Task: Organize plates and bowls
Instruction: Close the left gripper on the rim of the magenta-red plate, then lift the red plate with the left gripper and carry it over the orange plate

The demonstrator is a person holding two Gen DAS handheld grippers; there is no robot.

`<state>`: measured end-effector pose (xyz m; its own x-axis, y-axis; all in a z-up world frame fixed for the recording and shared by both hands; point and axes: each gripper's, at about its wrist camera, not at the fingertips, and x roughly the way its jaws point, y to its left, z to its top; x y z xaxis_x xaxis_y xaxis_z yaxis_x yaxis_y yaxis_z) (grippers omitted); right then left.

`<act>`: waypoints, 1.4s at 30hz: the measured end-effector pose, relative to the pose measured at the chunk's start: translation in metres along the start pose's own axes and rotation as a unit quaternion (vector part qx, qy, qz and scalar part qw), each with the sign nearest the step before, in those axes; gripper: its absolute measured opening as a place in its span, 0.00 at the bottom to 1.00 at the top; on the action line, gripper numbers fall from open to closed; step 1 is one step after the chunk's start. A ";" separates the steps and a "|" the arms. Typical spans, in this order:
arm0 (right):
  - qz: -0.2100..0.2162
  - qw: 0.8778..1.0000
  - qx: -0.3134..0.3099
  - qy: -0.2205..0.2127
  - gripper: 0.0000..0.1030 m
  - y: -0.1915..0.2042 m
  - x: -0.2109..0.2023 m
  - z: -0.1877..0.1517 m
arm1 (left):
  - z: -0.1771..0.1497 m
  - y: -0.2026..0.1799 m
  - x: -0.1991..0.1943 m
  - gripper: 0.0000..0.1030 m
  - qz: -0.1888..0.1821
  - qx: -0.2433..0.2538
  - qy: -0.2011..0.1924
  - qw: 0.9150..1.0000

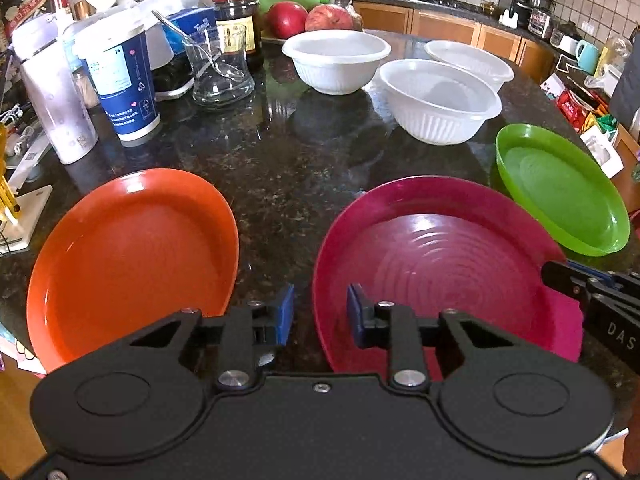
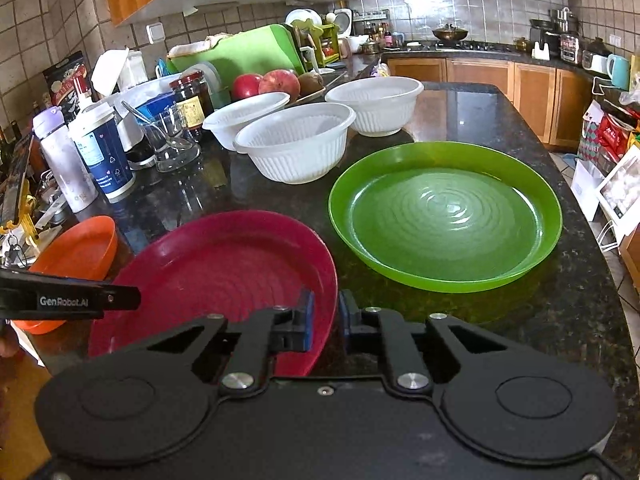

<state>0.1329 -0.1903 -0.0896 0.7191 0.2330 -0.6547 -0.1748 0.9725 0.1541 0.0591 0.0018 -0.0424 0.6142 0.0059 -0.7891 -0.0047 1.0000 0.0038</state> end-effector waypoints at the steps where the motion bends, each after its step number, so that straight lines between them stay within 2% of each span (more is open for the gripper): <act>1: -0.002 1.000 -0.001 0.001 0.13 0.001 0.001 0.000 | 0.001 0.000 0.000 0.36 0.000 0.001 -0.002 1.000; 5: -0.007 1.000 -0.007 0.003 0.12 0.002 0.002 0.000 | 0.001 -0.001 0.000 0.35 -0.002 0.005 -0.004 1.000; 9: -0.010 1.000 -0.012 0.001 0.10 0.002 0.002 -0.001 | 0.001 -0.003 0.000 0.25 -0.009 0.005 -0.004 1.000; 12: -0.011 1.000 -0.011 0.000 0.09 0.001 0.001 -0.002 | 0.000 -0.004 0.000 0.25 -0.004 0.004 -0.008 1.000; 16: -0.013 1.000 -0.015 -0.001 0.08 0.001 -0.001 -0.003 | -0.001 -0.004 -0.002 0.15 0.004 -0.002 -0.008 1.000; 24: -0.019 0.999 -0.026 -0.016 0.08 0.000 -0.015 -0.005 | -0.007 -0.010 -0.009 0.15 0.000 -0.007 -0.006 1.000; 42: -0.025 0.998 -0.010 -0.058 0.08 -0.020 -0.044 -0.004 | -0.006 -0.038 -0.036 0.15 0.002 0.004 -0.044 0.999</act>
<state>0.1016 -0.2202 -0.0666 0.8000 0.1848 -0.5709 -0.1493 0.9828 0.1088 0.0320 -0.0363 -0.0177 0.6808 0.0092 -0.7324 -0.0013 0.9999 0.0114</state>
